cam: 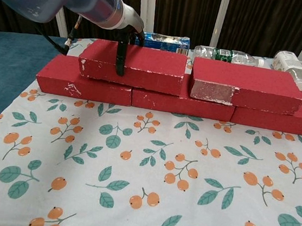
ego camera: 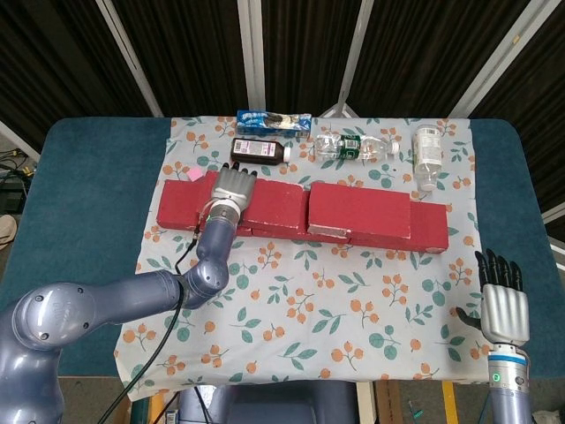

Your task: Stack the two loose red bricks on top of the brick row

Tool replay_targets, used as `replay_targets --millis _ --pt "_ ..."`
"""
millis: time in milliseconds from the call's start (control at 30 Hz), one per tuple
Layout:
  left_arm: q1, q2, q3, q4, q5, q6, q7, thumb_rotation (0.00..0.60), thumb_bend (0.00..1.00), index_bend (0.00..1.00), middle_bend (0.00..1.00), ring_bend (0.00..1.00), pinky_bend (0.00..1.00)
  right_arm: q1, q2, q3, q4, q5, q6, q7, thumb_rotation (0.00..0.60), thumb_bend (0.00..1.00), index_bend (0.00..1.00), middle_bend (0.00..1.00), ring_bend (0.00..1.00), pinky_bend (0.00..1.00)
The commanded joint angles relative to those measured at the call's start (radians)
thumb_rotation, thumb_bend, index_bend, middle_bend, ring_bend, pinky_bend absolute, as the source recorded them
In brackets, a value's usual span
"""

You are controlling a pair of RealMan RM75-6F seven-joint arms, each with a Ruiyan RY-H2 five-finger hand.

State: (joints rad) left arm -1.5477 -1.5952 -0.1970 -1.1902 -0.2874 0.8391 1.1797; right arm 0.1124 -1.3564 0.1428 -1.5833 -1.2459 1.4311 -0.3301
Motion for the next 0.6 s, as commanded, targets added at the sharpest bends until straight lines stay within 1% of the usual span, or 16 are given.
replay_targets --millis 33,267,600 --pt "-0.007 -0.014 -0.010 0.011 -0.005 0.017 0.012 0.600 0.00 0.26 0.33 0.00 0.11 -0.001 0.003 0.000 0.000 -0.001 0.000 0.005 0.600 0.19 0.00 0.00 0.00 0.00" --pt "-0.008 -0.027 -0.035 0.028 -0.024 0.051 0.037 0.600 0.00 0.26 0.33 0.00 0.11 -0.001 0.007 0.000 0.002 -0.003 -0.002 0.015 0.600 0.19 0.00 0.00 0.00 0.00" --pt "-0.004 -0.058 -0.068 0.060 -0.031 0.066 0.084 0.600 0.00 0.26 0.33 0.00 0.11 0.000 0.008 -0.001 0.005 -0.003 -0.002 0.019 0.600 0.19 0.00 0.00 0.00 0.00"
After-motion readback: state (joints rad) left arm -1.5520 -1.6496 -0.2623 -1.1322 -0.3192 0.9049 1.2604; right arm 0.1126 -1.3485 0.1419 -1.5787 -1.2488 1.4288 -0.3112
